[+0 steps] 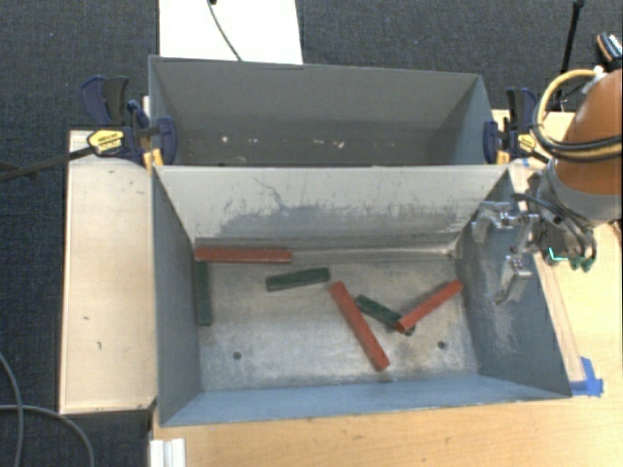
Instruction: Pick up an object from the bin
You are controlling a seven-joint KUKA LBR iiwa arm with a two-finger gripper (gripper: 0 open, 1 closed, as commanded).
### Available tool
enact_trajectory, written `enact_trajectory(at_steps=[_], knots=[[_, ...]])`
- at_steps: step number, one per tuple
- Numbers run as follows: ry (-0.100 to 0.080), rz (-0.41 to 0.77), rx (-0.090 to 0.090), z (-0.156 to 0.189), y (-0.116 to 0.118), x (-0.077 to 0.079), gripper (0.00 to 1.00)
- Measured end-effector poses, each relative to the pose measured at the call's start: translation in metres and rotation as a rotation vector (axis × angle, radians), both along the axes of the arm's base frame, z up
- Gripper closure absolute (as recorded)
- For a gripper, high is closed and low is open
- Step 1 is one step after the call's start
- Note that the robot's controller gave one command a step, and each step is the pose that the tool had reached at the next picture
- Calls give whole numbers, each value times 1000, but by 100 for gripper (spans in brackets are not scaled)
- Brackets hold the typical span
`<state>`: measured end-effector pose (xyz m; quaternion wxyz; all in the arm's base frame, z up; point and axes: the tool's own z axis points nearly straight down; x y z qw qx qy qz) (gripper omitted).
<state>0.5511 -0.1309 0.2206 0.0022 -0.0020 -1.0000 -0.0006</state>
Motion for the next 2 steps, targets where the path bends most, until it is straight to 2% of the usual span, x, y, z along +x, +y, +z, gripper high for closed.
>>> enact_trajectory(at_steps=[1, 2], knots=[[-2, 457, 3, -153, 53, 19, 0], [-7, 459, 0, -150, 52, 20, 100]])
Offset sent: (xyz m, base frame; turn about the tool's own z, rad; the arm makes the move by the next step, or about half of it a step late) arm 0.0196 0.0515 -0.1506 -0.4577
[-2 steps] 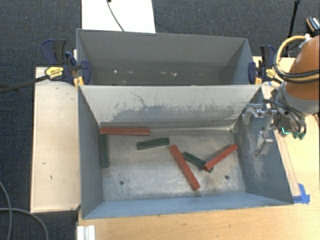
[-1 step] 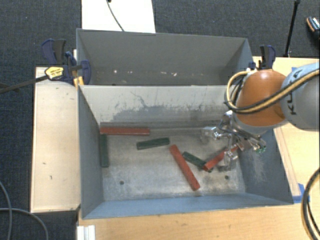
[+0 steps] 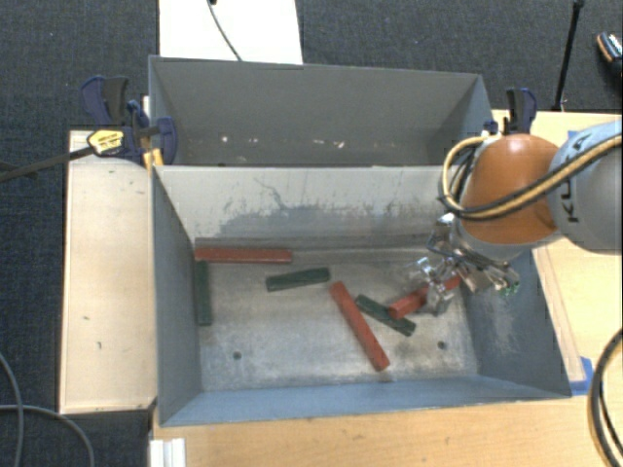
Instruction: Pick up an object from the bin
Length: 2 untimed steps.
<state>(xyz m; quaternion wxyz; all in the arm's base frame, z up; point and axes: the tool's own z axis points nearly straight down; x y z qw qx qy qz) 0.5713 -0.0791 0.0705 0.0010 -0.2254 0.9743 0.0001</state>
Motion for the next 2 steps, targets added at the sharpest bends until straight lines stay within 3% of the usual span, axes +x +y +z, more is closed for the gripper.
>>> enact_trajectory(at_steps=[1, 2], knots=[[-9, -7, -3, 150, -30, -45, 100], [-1, -5, -1, 146, -28, -46, 100]])
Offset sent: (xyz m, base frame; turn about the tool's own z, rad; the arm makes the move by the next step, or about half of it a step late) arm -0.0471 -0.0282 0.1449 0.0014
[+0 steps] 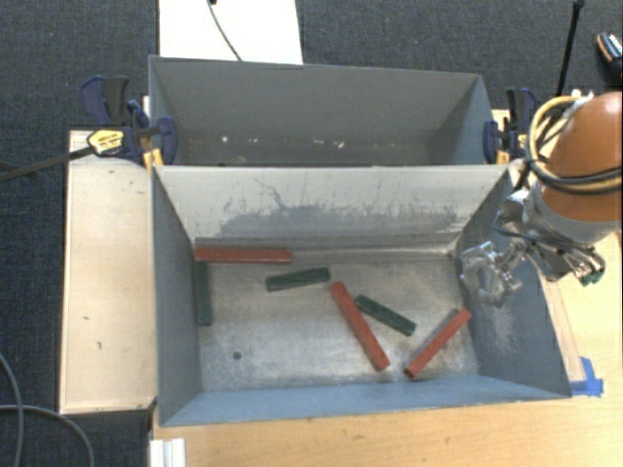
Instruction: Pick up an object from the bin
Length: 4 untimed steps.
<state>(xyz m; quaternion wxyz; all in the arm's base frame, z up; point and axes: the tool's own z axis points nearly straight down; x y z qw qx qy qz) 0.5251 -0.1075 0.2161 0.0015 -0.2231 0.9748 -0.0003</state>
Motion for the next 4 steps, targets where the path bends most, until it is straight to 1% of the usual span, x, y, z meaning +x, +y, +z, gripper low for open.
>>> enact_trajectory(at_steps=[1, 2, 3, 4], knots=[[0, 0, 0, 0, 0, 0, 0], [7, 264, 2, -118, 33, -9, 0], [6, 228, 0, -148, -12, -24, 0], [-2, 629, -1, -146, 10, -20, 0]])
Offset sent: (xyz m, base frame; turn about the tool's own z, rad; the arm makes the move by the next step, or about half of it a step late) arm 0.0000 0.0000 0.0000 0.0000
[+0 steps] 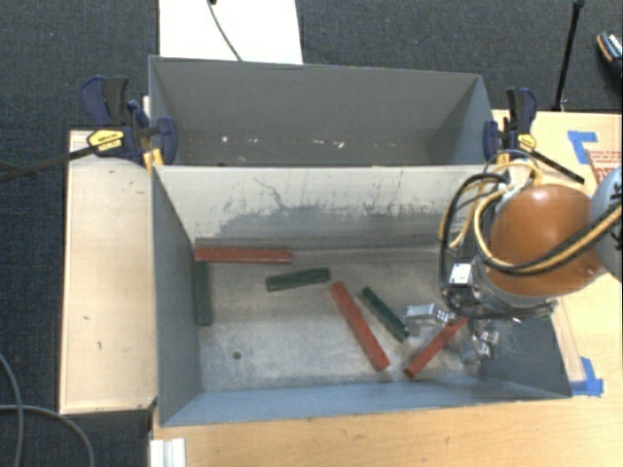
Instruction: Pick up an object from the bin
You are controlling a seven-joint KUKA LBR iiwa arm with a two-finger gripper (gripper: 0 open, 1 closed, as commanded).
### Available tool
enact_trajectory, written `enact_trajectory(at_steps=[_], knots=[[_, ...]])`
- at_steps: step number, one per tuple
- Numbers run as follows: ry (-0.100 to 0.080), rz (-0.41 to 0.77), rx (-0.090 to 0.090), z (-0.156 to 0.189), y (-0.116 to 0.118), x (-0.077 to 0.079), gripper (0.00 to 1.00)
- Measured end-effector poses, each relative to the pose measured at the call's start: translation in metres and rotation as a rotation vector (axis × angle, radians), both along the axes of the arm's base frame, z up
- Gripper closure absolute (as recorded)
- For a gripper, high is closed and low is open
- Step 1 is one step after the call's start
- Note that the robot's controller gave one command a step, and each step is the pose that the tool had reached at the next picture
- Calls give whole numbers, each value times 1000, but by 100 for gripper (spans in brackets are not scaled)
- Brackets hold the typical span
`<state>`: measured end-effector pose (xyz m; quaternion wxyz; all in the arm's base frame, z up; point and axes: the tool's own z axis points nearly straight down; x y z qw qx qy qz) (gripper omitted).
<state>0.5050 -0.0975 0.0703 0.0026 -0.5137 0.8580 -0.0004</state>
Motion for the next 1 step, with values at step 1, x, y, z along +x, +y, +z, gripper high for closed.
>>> enact_trajectory(at_steps=[1], knots=[[-4, 1, 0, 1, 0, 2, 100]])
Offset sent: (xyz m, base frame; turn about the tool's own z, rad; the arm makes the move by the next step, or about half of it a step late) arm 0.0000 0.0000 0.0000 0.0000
